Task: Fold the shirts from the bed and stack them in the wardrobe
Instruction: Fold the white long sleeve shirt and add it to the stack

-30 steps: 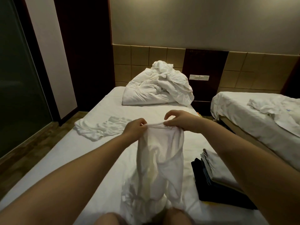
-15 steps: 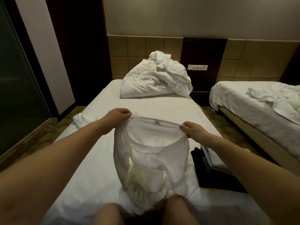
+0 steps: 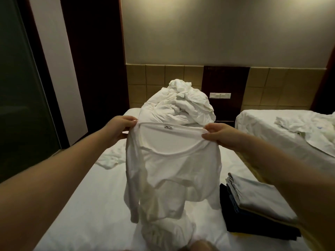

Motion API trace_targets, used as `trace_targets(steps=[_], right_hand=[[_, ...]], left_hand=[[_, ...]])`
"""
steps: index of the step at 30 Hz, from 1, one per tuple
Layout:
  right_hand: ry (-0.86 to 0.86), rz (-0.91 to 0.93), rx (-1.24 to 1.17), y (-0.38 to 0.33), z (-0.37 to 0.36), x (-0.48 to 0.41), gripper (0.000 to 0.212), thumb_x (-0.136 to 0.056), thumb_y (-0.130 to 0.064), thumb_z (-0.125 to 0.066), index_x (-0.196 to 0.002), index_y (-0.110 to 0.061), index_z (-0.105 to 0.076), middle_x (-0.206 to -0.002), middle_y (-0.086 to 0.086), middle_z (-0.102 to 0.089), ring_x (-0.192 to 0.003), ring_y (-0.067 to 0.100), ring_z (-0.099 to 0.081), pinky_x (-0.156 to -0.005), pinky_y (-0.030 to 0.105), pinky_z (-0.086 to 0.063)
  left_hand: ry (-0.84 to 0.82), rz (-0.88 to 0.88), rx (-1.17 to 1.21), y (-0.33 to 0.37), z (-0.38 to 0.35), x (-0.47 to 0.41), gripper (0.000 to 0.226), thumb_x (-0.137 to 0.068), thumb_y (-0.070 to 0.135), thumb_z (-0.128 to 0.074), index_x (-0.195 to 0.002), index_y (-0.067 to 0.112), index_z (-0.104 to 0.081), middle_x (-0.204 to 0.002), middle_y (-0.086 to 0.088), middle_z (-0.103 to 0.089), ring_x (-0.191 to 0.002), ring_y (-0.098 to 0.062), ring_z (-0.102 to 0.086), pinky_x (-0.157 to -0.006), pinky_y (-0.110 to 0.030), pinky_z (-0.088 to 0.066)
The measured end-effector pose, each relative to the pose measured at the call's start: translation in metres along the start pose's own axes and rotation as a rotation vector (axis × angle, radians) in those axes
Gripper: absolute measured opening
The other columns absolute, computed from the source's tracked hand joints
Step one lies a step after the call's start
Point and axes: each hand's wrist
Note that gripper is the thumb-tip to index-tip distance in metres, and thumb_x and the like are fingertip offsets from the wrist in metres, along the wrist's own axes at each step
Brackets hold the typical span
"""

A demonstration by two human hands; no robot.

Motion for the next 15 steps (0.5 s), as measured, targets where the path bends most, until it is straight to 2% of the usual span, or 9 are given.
trace_targets(steps=[1, 3, 6, 10, 15], right_hand=[[0.084, 0.043, 0.134, -0.003, -0.002, 0.002, 0.021, -0.087, -0.009, -0.064, -0.107, -0.002, -0.061, -0.087, 0.0, -0.06, -0.08, 0.01, -0.057, -0.068, 0.011, -0.047], [0.225, 0.114, 0.378, -0.007, -0.005, 0.001, 0.02, -0.084, -0.02, -0.069, -0.097, -0.005, -0.064, -0.078, -0.001, -0.057, -0.077, 0.012, -0.052, -0.067, 0.019, -0.044], [0.399, 0.224, 0.545, -0.013, -0.008, 0.003, 0.021, -0.083, -0.03, -0.068, -0.089, -0.01, -0.063, -0.08, -0.002, -0.056, -0.078, 0.014, -0.051, -0.069, 0.029, -0.039], [0.581, 0.328, 0.539, -0.034, -0.01, 0.013, 0.028, -0.088, -0.035, -0.062, -0.091, -0.007, -0.061, -0.087, 0.004, -0.058, -0.082, 0.02, -0.052, -0.07, 0.031, -0.038], [0.558, 0.346, 0.489, -0.068, -0.011, 0.025, 0.035, -0.093, -0.041, -0.051, -0.087, -0.008, -0.061, -0.078, 0.001, -0.057, -0.079, 0.022, -0.054, -0.059, 0.025, -0.037]], left_hand=[[0.016, -0.01, -0.015, 0.006, 0.004, 0.001, 0.018, -0.092, 0.007, -0.049, -0.082, 0.011, -0.063, -0.08, -0.004, -0.057, -0.081, -0.018, -0.052, -0.072, -0.03, -0.042], [0.005, -0.013, -0.061, 0.016, 0.01, 0.003, 0.017, -0.093, 0.01, -0.05, -0.084, 0.012, -0.064, -0.081, -0.004, -0.058, -0.083, -0.018, -0.053, -0.072, -0.028, -0.042], [-0.071, -0.001, -0.176, 0.026, 0.015, 0.012, 0.016, -0.095, 0.017, -0.05, -0.091, 0.016, -0.066, -0.089, -0.002, -0.06, -0.087, -0.017, -0.055, -0.08, -0.03, -0.045], [-0.052, -0.035, -0.153, 0.04, 0.02, 0.026, 0.016, -0.095, 0.019, -0.051, -0.088, 0.021, -0.065, -0.088, 0.0, -0.06, -0.088, -0.017, -0.055, -0.086, -0.035, -0.046], [0.053, -0.087, -0.109, 0.064, 0.035, 0.039, 0.012, -0.095, 0.021, -0.053, -0.095, 0.022, -0.065, -0.098, -0.004, -0.062, -0.094, -0.021, -0.058, -0.087, -0.036, -0.049]])
Point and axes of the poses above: each hand's wrist, its own x-axis away from the middle knuckle, its own z-axis out of the back of the hand, y = z × x
